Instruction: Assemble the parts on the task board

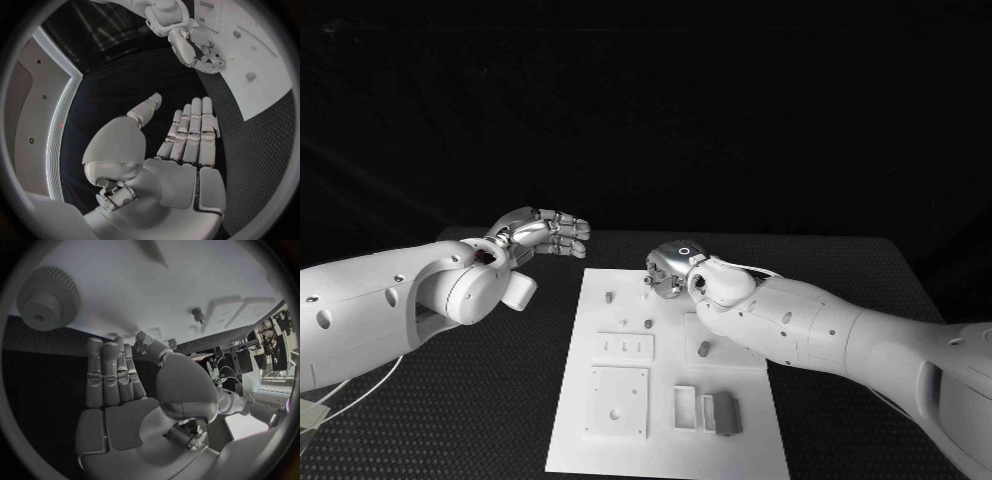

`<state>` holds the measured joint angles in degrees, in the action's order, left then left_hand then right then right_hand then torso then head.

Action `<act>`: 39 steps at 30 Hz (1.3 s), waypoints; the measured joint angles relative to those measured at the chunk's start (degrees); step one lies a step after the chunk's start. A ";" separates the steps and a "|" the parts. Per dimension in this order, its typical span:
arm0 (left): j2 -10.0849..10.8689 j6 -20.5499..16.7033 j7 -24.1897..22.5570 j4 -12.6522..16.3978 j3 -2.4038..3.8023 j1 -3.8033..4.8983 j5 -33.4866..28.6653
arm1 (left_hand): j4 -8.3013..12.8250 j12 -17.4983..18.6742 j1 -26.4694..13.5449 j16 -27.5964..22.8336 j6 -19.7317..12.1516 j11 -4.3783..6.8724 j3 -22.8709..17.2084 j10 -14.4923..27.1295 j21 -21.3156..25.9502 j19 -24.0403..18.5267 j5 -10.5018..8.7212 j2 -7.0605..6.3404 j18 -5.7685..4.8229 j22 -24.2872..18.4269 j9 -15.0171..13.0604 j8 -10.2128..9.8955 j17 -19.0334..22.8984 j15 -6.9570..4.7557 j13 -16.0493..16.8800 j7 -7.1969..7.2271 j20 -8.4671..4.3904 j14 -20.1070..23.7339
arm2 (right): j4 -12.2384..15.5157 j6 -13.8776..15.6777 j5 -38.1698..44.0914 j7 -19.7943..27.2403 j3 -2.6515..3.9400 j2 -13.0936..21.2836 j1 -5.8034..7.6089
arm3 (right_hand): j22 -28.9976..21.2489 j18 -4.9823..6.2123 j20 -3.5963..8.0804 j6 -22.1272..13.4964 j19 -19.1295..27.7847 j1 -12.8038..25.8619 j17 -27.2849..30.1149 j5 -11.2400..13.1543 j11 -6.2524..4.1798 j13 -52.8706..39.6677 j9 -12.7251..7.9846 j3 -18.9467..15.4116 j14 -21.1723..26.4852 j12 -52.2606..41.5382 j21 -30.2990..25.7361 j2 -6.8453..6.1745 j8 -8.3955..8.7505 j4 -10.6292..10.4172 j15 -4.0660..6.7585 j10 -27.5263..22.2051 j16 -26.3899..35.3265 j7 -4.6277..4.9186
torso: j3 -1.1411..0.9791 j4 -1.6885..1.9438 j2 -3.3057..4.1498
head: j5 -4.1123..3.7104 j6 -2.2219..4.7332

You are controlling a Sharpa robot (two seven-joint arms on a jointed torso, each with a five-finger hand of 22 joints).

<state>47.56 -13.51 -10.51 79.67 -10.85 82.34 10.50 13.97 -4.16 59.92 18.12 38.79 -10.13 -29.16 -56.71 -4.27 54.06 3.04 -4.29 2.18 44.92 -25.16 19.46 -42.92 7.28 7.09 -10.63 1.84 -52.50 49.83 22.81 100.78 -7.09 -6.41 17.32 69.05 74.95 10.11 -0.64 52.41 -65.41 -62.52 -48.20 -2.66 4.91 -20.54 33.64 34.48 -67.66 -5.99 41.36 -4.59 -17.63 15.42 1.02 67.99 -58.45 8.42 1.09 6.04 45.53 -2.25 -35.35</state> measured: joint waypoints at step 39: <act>0.09 0.00 0.00 0.01 0.00 0.00 0.00 | 0.00 0.00 0.00 -0.16 -0.21 0.00 0.00 0.00 0.00 0.00 0.00 0.00 -0.01 0.03 -0.04 0.00 -0.14 0.00 -0.04 0.21 0.00 0.00 | 0.75 0.21 -1.39 -0.62 0.03 1.46 -0.28 | 0.01 0.09 -0.20 -3.28 0.20 -0.94 0.28 0.00 1.23 -0.06 -0.29 0.07 0.34 1.79 -0.02 -4.57 1.99 0.40 -0.34 -2.48 -0.01 2.05 | 0.01 0.02 -0.02 | -0.35 -0.02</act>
<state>47.66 -13.50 -10.51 79.68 -10.85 82.35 10.50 13.96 -4.16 59.92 17.96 38.59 -10.13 -29.16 -56.71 -4.27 54.06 3.04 -4.29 2.18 44.95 -25.19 19.46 -43.06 7.28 7.05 -10.42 1.84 -52.50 50.58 23.02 99.38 -7.71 -6.38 18.78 68.77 74.96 10.20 -0.84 49.13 -65.21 -63.46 -47.92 -2.66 6.13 -20.61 33.35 34.56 -67.31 -4.21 41.34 -9.16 -15.64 15.82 0.68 65.51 -58.46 10.47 1.10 6.06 45.51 -2.60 -35.37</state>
